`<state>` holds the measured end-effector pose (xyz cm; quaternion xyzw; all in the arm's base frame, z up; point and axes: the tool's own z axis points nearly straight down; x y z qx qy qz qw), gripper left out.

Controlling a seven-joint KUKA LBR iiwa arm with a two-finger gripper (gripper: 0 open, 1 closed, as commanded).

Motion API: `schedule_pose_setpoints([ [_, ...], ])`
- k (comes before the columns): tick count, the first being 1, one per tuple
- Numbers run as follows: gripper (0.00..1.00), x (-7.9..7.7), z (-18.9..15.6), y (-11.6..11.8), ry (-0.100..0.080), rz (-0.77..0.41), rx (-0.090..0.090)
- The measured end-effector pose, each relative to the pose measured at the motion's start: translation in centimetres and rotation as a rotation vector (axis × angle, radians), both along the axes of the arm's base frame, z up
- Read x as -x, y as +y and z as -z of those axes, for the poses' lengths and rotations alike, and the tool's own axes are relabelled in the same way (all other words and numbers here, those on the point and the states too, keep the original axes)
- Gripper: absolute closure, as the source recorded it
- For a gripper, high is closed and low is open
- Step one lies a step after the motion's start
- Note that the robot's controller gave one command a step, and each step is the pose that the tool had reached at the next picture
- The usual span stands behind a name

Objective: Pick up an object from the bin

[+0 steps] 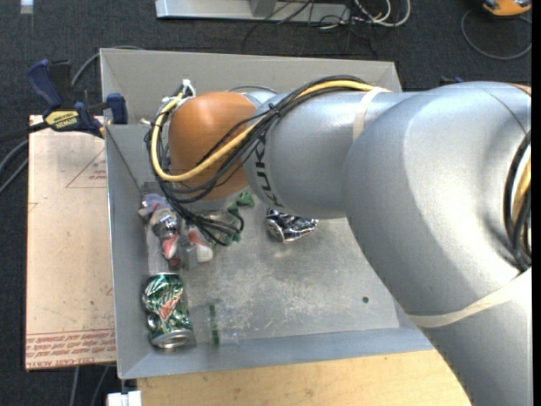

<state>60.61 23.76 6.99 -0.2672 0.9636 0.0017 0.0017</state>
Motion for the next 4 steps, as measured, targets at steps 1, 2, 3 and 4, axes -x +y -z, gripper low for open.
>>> schedule_pose_setpoints([
  [1, 1.00, 0.9, -10.6, -0.6, 0.001, 0.005, 0.000],
  [2, 1.00, -1.1, -4.6, -1.8, -0.009, -0.421, 0.000],
  [3, 1.00, -1.0, -12.6, -2.3, -0.001, -0.413, -0.002],
  [4, 1.00, -2.9, -6.0, -1.7, -0.013, -0.368, -0.003],
])
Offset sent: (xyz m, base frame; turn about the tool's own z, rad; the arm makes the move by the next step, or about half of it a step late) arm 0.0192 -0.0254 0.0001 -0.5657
